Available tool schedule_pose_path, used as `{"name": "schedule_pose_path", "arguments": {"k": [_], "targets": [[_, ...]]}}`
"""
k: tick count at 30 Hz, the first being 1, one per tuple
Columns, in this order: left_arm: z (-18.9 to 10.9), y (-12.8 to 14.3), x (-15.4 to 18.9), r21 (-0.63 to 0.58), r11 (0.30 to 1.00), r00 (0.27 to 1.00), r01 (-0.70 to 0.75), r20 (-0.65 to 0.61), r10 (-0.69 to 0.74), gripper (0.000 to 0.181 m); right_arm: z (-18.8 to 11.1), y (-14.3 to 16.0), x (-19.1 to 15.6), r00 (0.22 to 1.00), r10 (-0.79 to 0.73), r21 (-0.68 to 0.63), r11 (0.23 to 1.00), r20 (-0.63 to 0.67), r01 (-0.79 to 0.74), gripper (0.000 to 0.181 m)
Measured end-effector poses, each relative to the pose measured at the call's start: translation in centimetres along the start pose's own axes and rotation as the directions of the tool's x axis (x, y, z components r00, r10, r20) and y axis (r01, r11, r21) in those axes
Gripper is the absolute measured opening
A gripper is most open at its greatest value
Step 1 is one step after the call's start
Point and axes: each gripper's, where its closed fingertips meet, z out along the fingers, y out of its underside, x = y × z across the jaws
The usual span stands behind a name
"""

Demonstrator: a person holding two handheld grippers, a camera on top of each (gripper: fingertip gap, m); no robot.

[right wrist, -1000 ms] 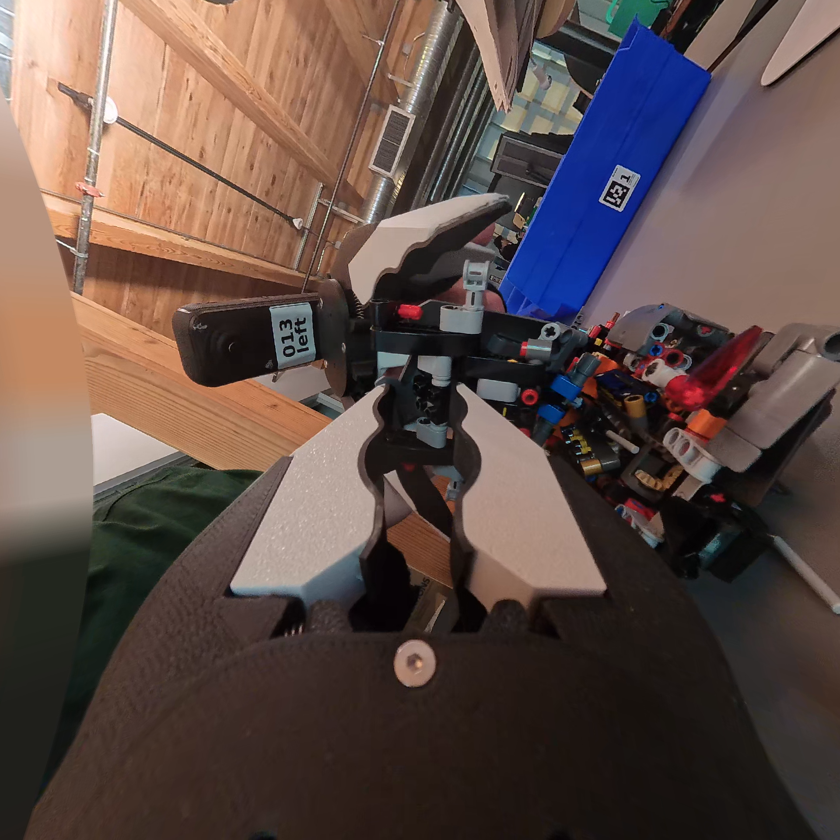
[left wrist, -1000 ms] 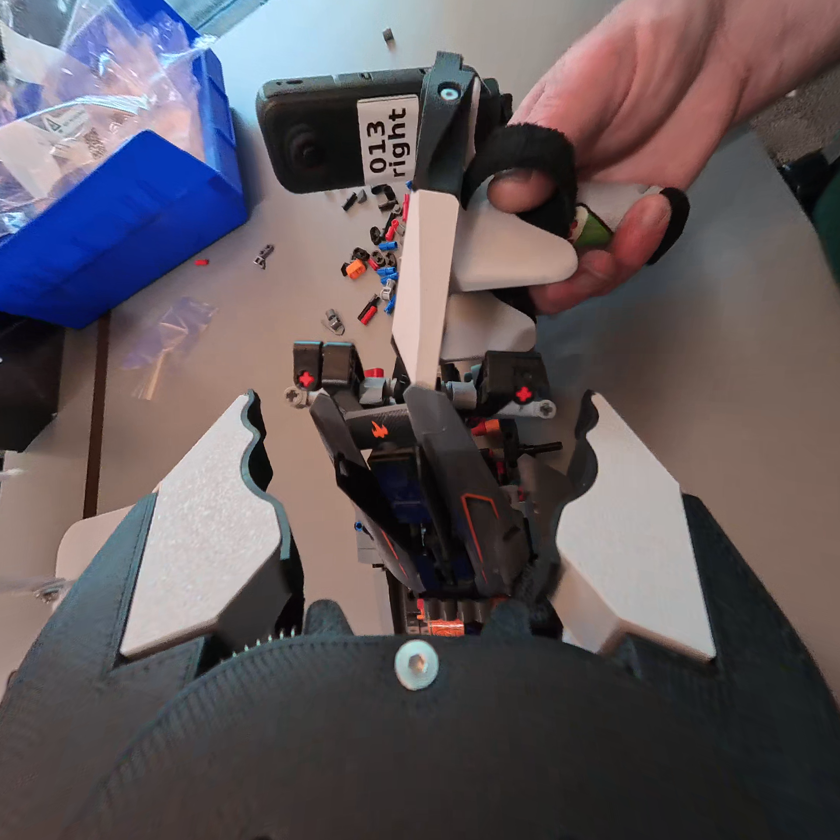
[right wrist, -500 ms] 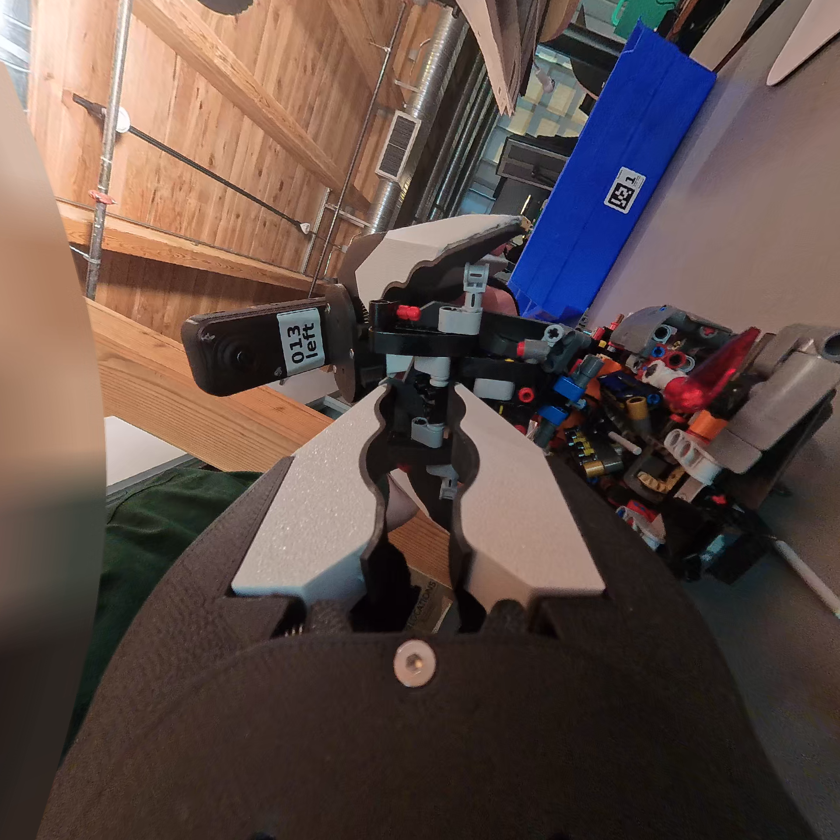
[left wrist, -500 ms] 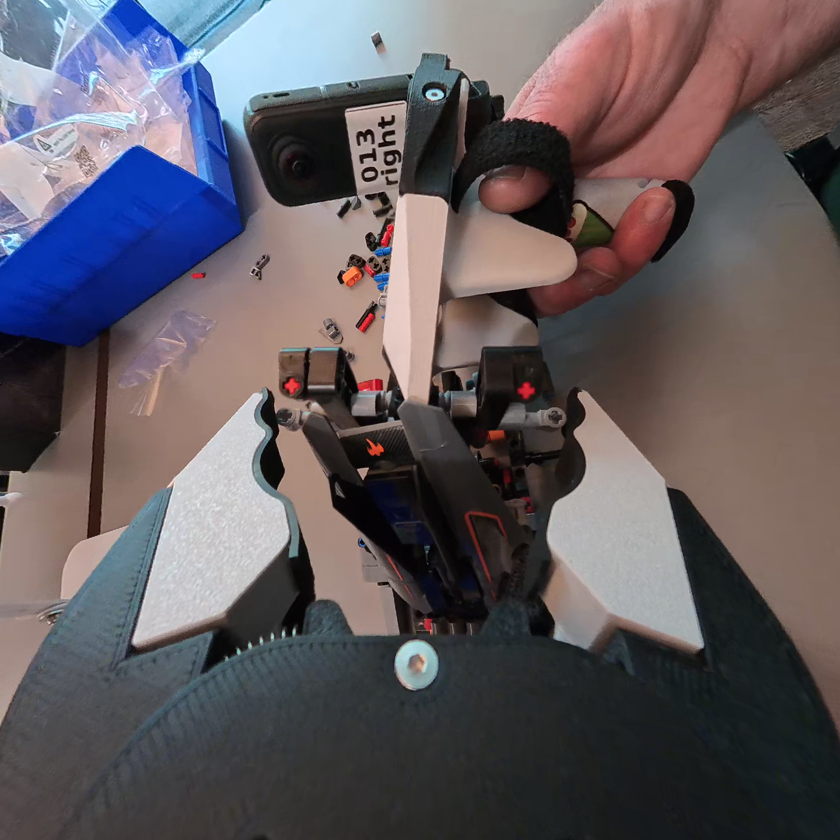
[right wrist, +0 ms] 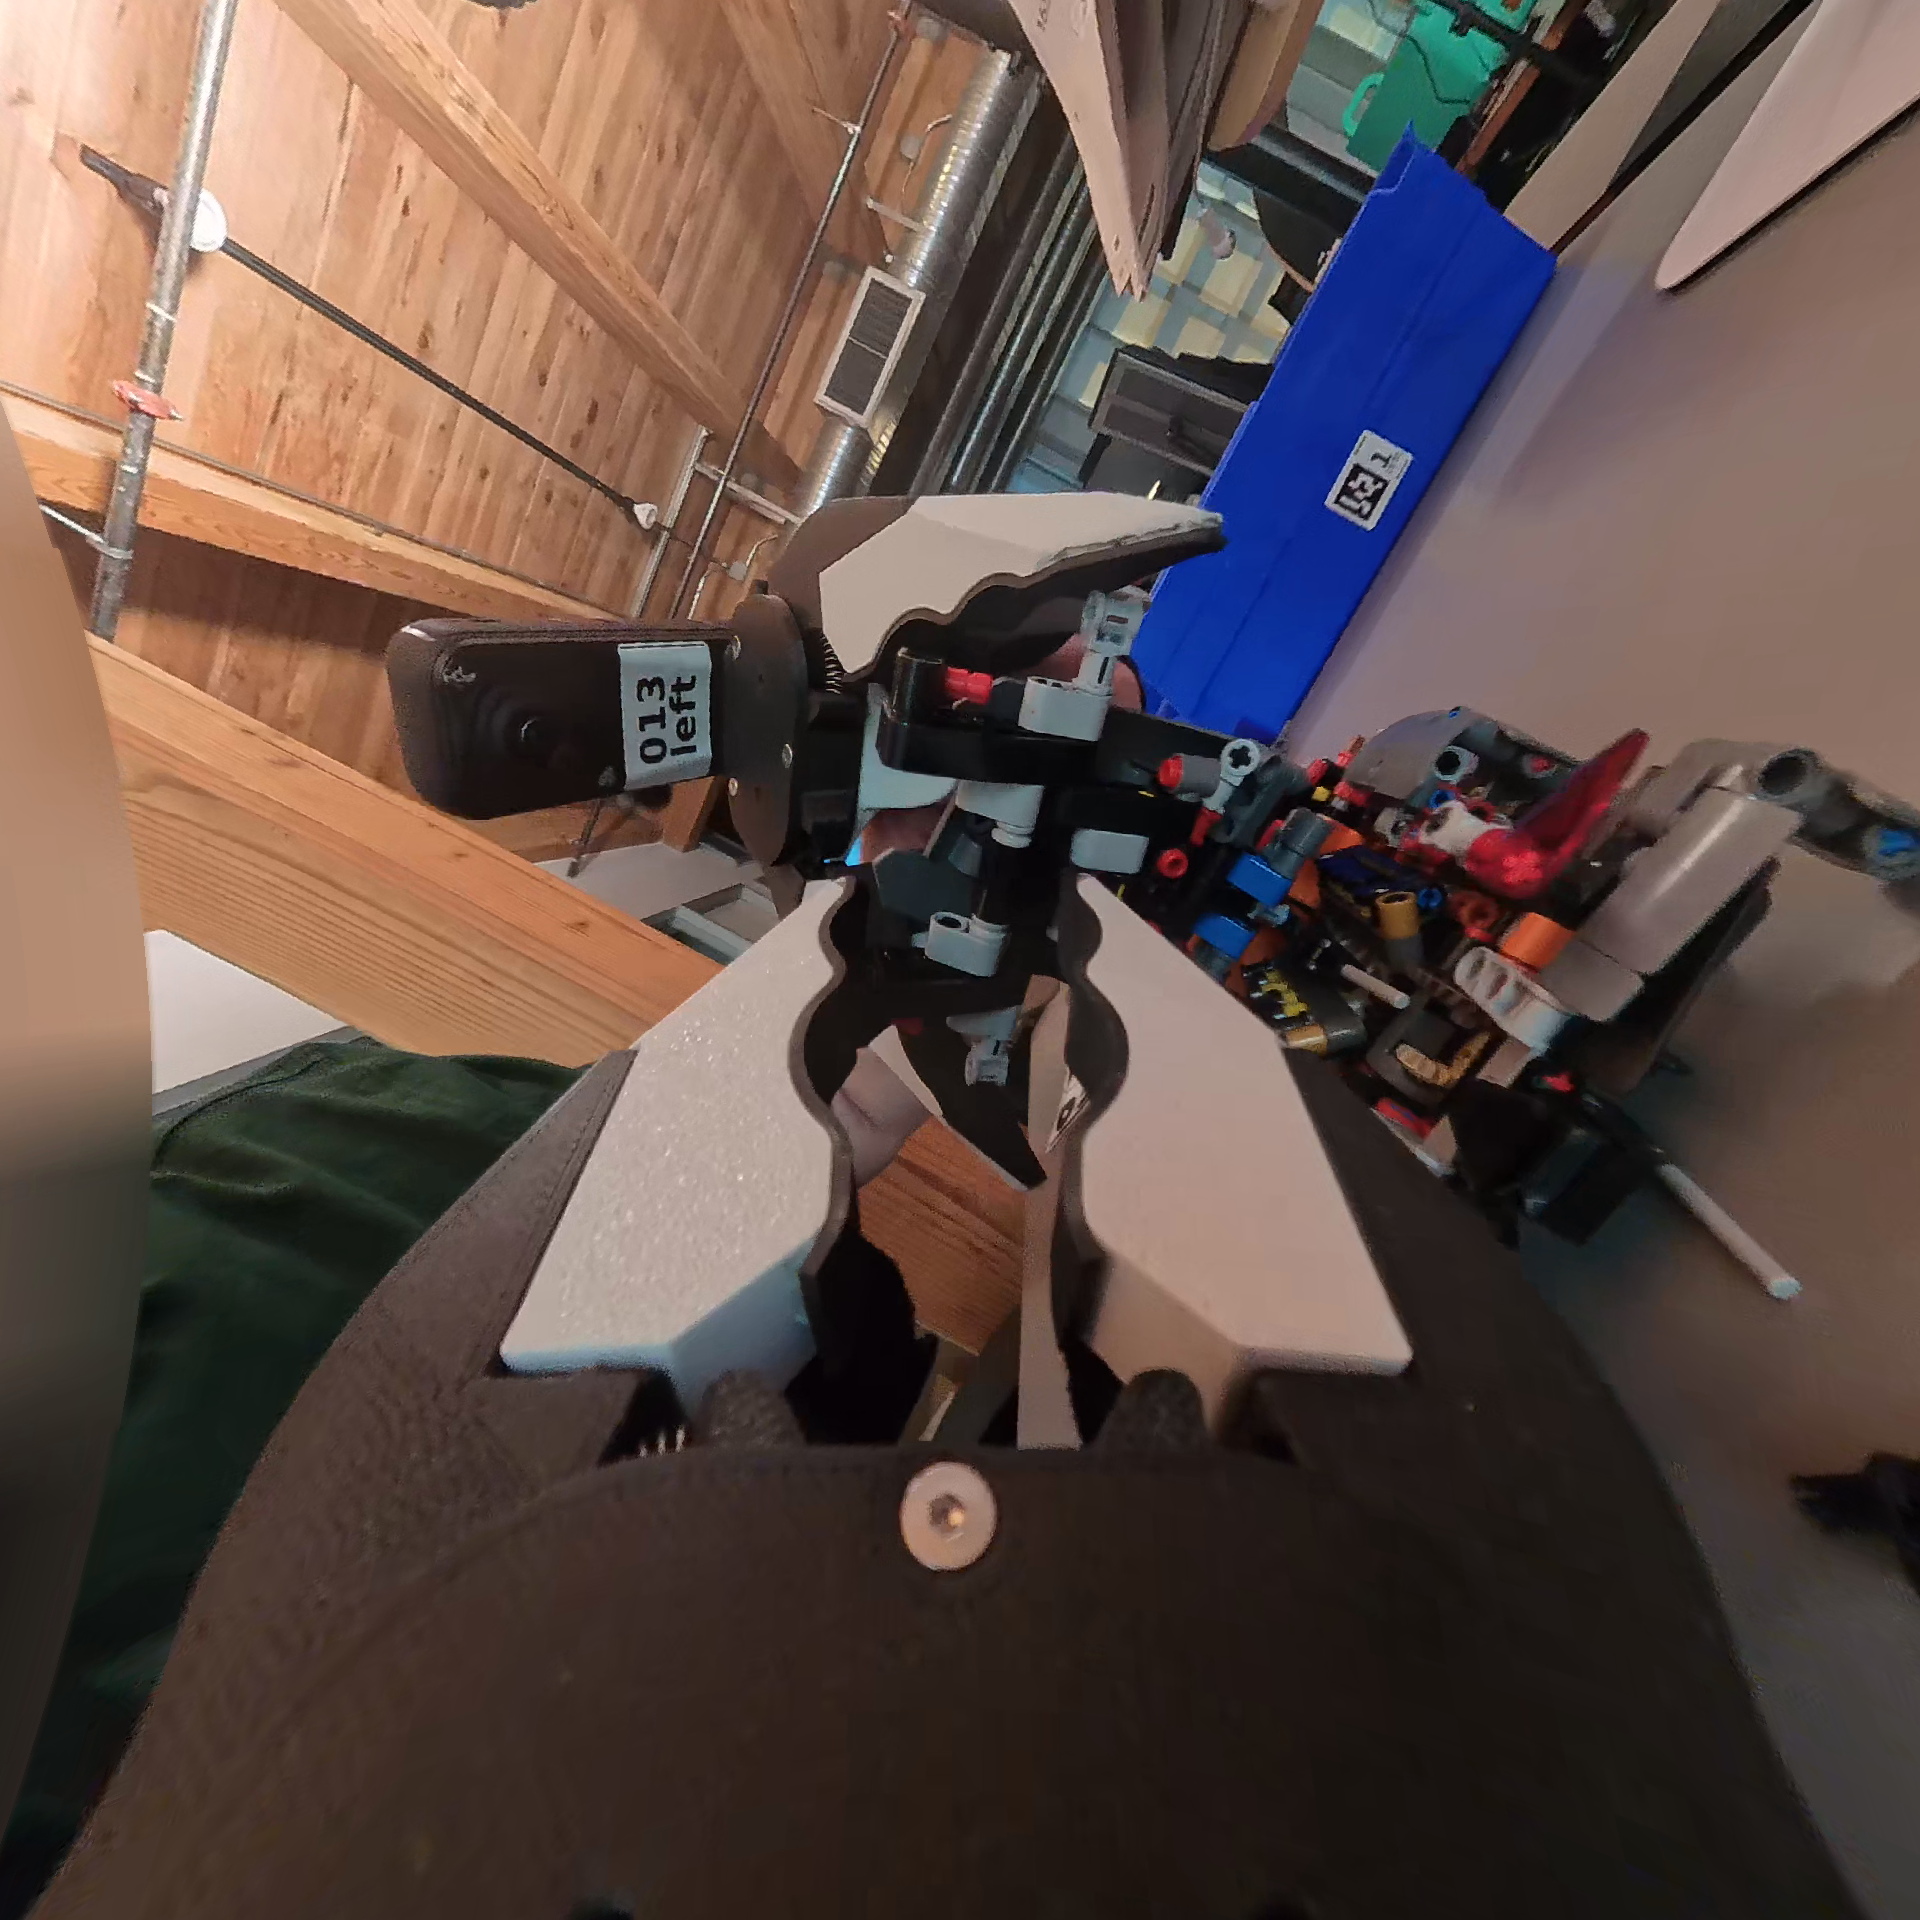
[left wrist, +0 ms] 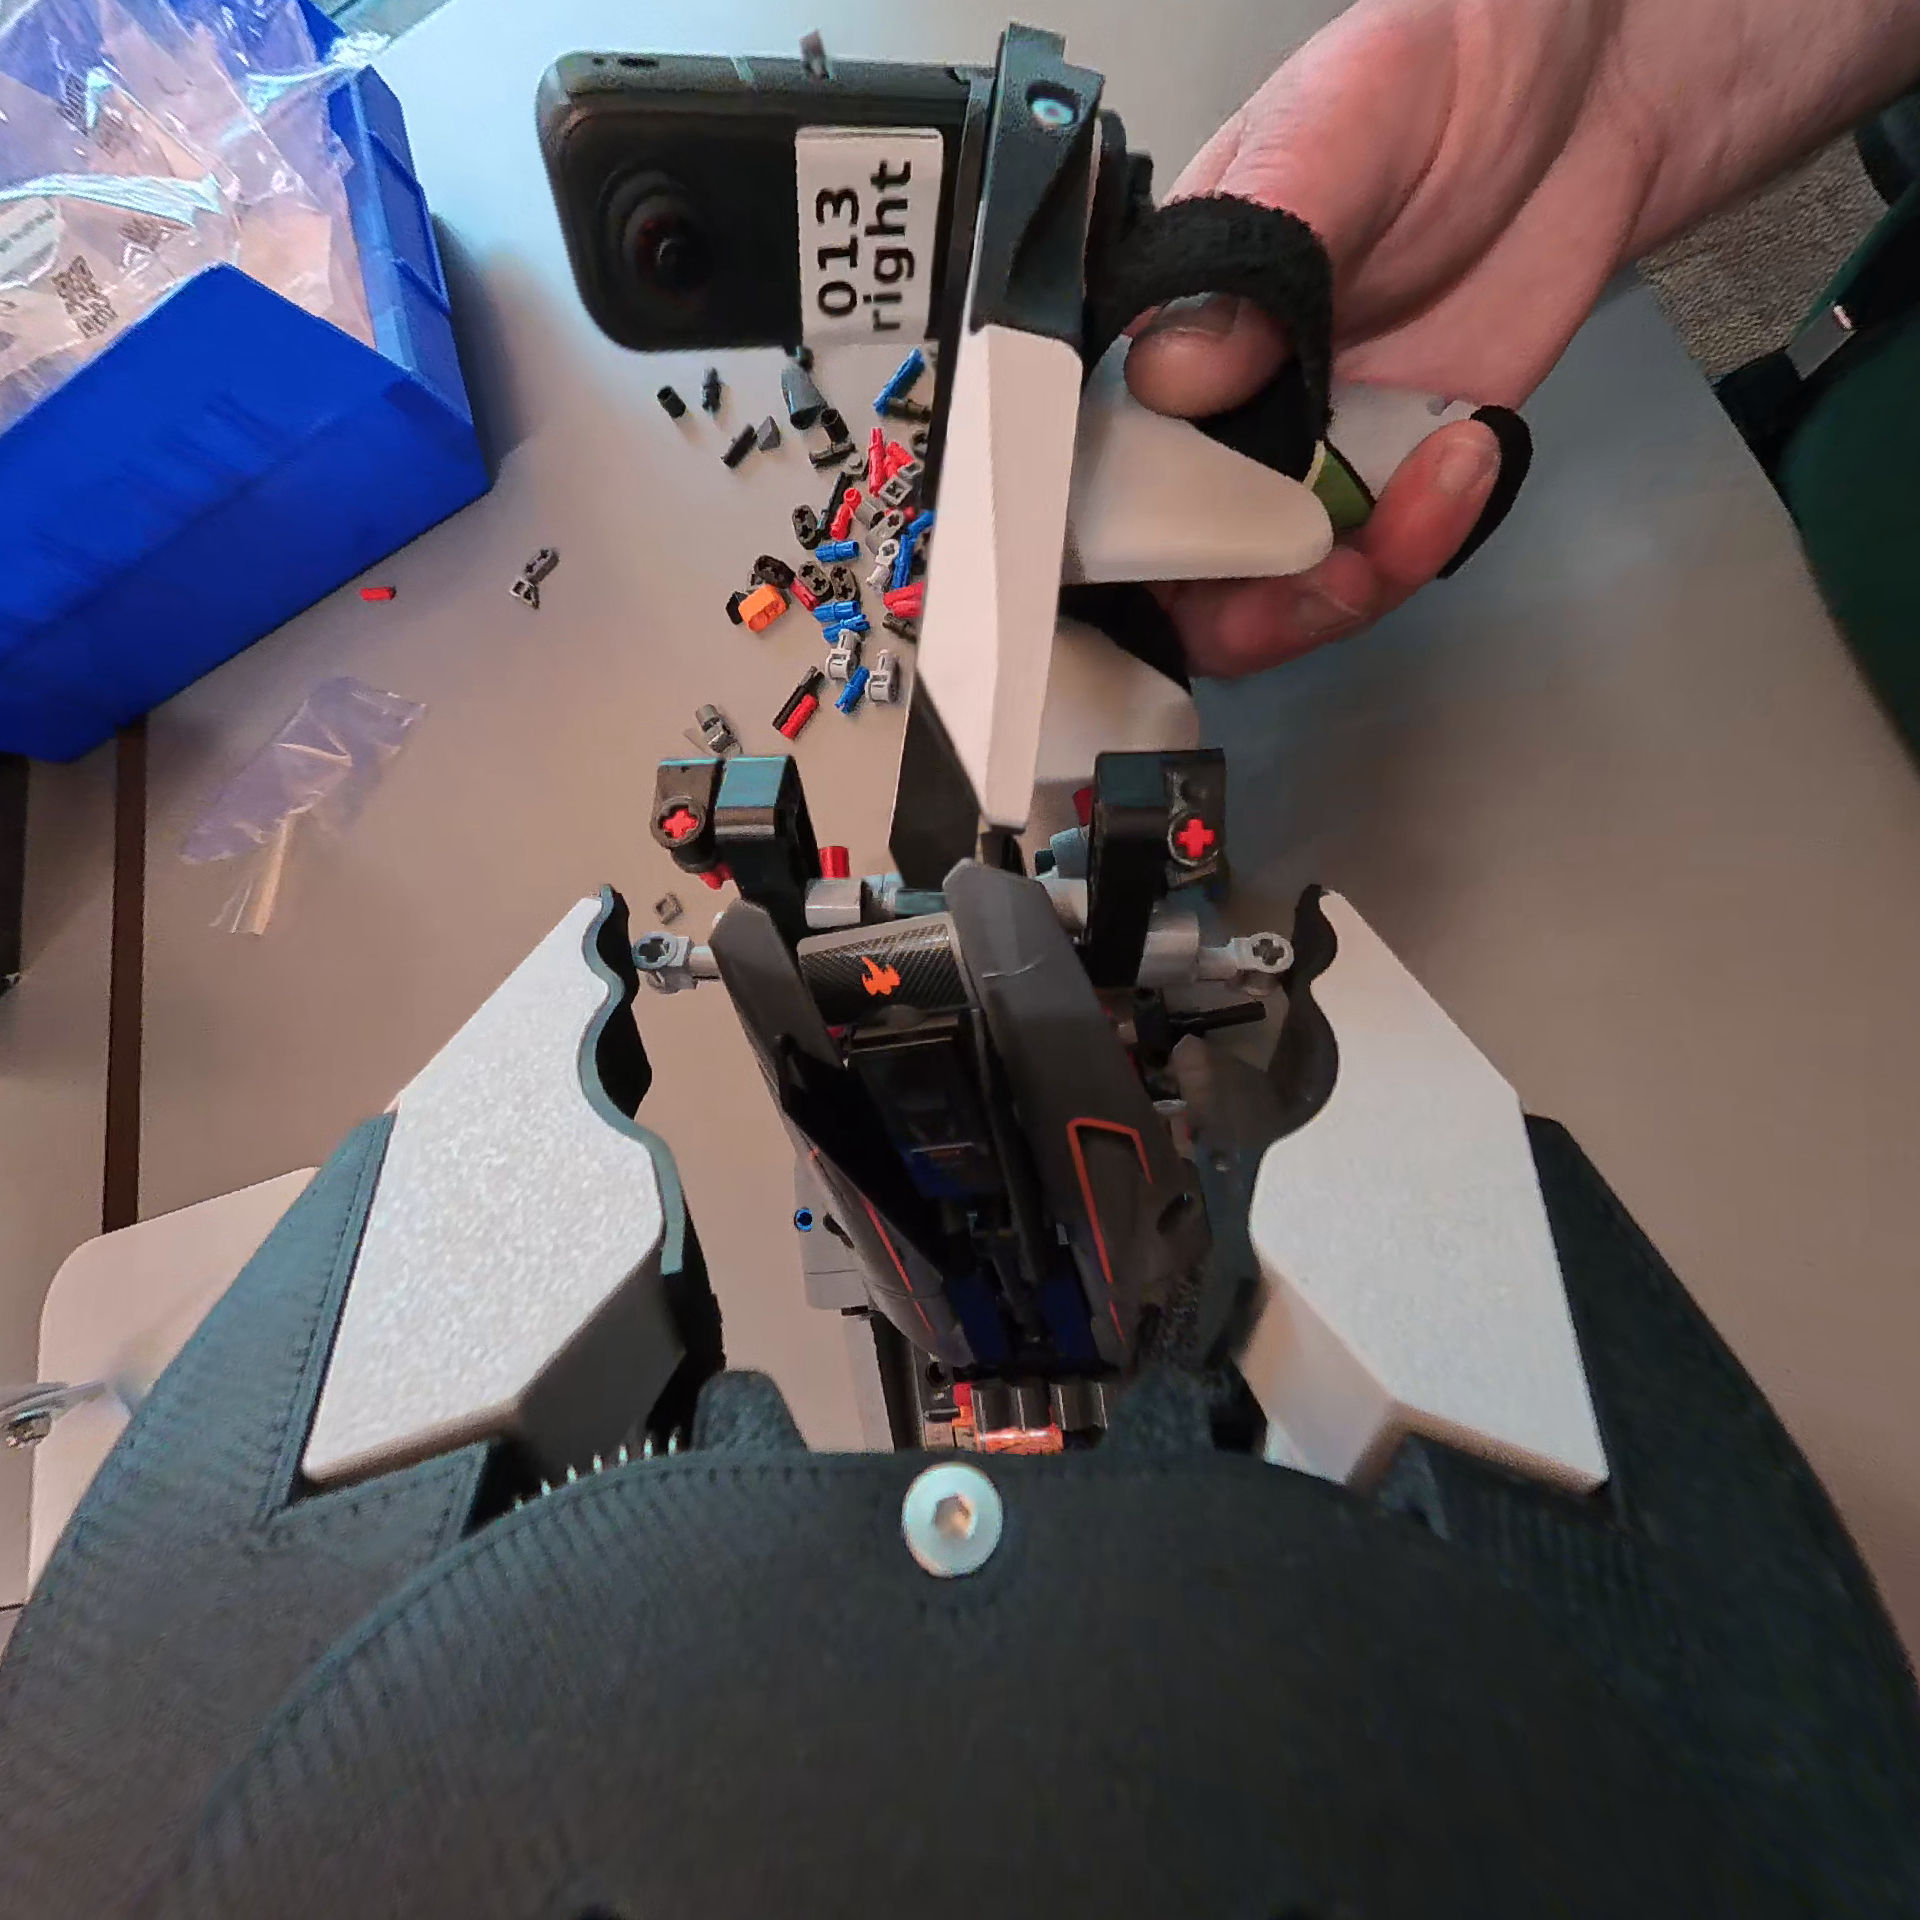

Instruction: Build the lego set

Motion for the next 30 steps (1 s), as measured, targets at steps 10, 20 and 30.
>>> {"name": "schedule_pose_path", "arguments": {"k": [10,20,30], "targets": [[0.0,0.4,0.2,-0.031,0.999,0.999,0.01,-0.044,-0.012,0.121,-1.0,0.8,-0.1,0.99,-0.13,-0.018,0.991,-0.061,0.129,0.033],[0.1,1.3,0.2,-0.108,0.994,0.996,0.026,-0.085,-0.035,0.121,-1.4,0.2,-0.1,0.995,-0.098,0.026,0.995,-0.016,0.098,0.029],[0.0,1.0,0.2,-0.164,0.986,0.993,0.018,-0.112,-0.037,0.121,-0.8,0.7,-0.5,0.986,-0.168,-0.016,0.986,-0.024,0.168,0.043]]}}
